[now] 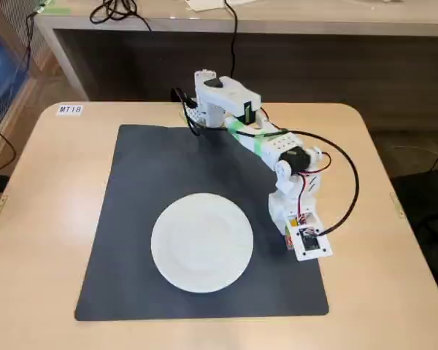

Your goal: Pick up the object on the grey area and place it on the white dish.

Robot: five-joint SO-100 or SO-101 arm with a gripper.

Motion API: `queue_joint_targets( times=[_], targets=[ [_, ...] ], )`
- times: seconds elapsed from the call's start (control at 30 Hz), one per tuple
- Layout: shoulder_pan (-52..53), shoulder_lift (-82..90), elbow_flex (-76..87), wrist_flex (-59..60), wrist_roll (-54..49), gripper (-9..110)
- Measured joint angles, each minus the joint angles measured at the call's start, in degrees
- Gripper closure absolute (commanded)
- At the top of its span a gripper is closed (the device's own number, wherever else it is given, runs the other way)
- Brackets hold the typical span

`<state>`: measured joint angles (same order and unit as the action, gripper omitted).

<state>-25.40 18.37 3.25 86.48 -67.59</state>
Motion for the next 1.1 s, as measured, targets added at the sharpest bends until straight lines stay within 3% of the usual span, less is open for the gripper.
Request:
queue_joint_targets(
  times=[1.1],
  targets=[
    [8.26, 10.99, -7.21, 8.17, 1.76, 85]
  ],
)
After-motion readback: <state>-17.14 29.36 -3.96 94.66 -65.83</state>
